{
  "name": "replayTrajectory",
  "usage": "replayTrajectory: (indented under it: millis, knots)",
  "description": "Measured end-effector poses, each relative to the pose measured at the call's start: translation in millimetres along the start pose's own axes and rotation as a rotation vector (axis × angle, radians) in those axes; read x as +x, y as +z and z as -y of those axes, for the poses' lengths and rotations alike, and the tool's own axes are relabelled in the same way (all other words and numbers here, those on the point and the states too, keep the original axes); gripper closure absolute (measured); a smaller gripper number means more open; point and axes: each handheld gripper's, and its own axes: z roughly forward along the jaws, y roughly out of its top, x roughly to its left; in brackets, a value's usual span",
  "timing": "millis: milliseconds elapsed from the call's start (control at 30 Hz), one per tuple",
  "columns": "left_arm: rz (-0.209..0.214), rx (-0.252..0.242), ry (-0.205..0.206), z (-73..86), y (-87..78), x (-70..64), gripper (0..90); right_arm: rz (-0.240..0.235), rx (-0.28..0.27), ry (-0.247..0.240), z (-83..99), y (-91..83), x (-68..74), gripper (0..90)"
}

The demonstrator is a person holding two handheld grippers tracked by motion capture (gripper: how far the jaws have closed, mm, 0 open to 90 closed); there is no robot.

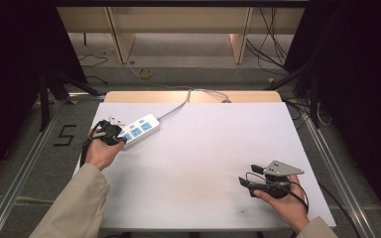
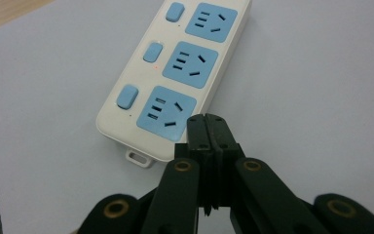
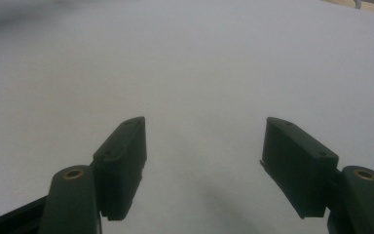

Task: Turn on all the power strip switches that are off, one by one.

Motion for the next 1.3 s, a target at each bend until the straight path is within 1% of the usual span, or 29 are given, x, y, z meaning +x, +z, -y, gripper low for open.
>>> replayTrajectory:
  millis: [100, 133, 167, 200, 233, 467, 600, 633, 900, 933, 1033, 1100, 1233, 1300]
  knots:
    - [-0.003, -0.006, -0.003, -3.5, 1.8, 2.0, 89.8, 0.0, -0.002, 0.0, 0.0, 0.4, -0.2, 33.6]
    - [-0.004, -0.005, 0.002, -4.8, 2.2, 3.0, 89.8, 0.001, -0.002, 0.0, 0.1, 0.5, -0.2, 33.6]
    - [-0.003, -0.009, -0.002, -5.6, 2.9, 3.0, 89.8, 0.001, -0.002, 0.001, 0.1, 0.5, 0.0, 33.6]
    - [-0.003, -0.006, 0.006, -7.0, 3.5, 3.9, 89.8, -0.001, -0.001, 0.001, 0.0, 0.4, 0.0, 33.6]
    - [-0.003, -0.012, 0.001, -7.9, 4.9, 3.9, 89.8, 0.0, -0.002, 0.0, -0.1, 0.5, -0.1, 33.6]
    - [-0.006, -0.004, 0.009, -14.4, 9.5, 7.0, 89.8, 0.0, -0.003, 0.0, 0.0, 0.4, -0.6, 33.6]
    - [-0.005, -0.011, 0.005, -18.3, 12.9, 8.7, 89.8, 0.001, -0.002, 0.001, 0.0, 0.5, -0.5, 33.6]
    - [-0.005, -0.004, 0.012, -19.6, 13.7, 9.9, 89.8, 0.001, -0.002, 0.001, 0.0, 0.5, -0.5, 33.6]
    - [-0.008, -0.011, 0.02, -29.5, 18.9, 12.5, 89.8, -0.001, -0.001, 0.0, 0.2, 0.7, -0.6, 33.6]
    - [-0.006, -0.012, 0.024, -30.6, 19.7, 13.2, 89.8, -0.001, -0.001, 0.0, 0.2, 0.8, -0.5, 33.6]
    - [0.014, -0.014, 0.02, -33.7, 23.3, 14.5, 89.8, 0.0, -0.002, 0.002, 0.2, 0.6, -0.7, 33.6]
    - [0.012, -0.012, 0.026, -35.5, 24.8, 15.3, 89.8, 0.0, -0.001, 0.003, 0.3, 0.5, -0.8, 33.6]
    - [0.011, -0.026, 0.017, -39.4, 28.9, 16.2, 89.8, 0.0, -0.001, 0.001, 0.4, 0.3, -0.9, 33.6]
    - [0.007, -0.021, 0.025, -41.2, 29.9, 17.2, 89.8, 0.0, -0.001, -0.002, 0.3, 0.3, -0.9, 33.6]
